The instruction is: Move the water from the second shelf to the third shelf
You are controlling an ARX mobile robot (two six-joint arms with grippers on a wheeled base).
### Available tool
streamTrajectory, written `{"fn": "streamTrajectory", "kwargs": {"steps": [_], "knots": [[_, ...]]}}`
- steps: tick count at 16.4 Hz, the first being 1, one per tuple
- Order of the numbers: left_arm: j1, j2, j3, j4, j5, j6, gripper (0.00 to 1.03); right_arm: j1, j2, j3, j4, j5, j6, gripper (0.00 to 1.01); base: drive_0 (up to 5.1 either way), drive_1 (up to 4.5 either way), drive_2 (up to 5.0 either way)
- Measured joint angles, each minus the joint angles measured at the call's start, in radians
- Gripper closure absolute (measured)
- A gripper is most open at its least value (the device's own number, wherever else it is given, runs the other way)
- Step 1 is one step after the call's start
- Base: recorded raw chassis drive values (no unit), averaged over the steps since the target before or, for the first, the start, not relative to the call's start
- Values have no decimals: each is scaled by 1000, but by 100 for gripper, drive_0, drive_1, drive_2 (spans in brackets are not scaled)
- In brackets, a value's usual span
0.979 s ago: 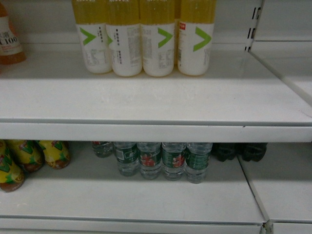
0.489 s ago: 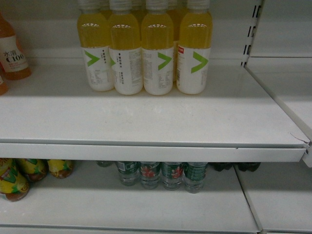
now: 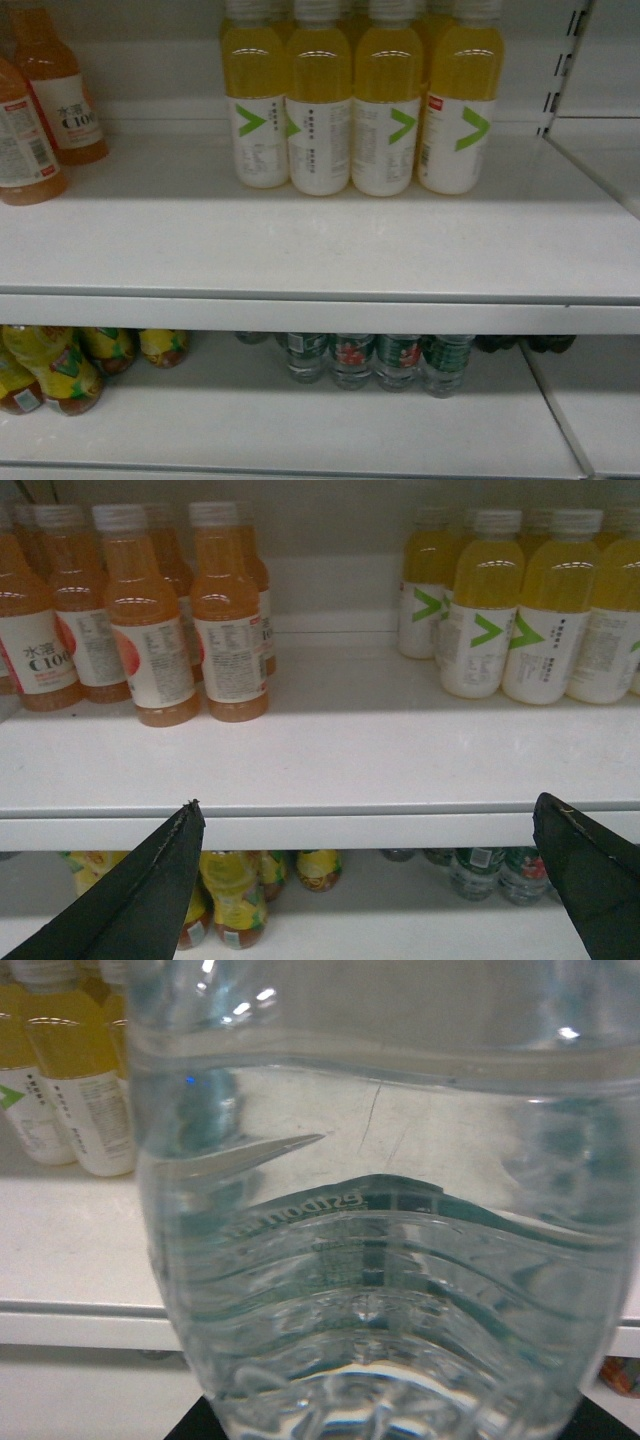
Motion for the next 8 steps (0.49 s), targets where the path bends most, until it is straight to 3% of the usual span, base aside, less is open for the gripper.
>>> {"fn": "streamTrajectory", "kwargs": {"steps": [8], "knots": [[0, 0, 0, 0, 0, 0, 5, 0, 2, 0, 0, -4, -1, 61, -480, 259, 259]]}}
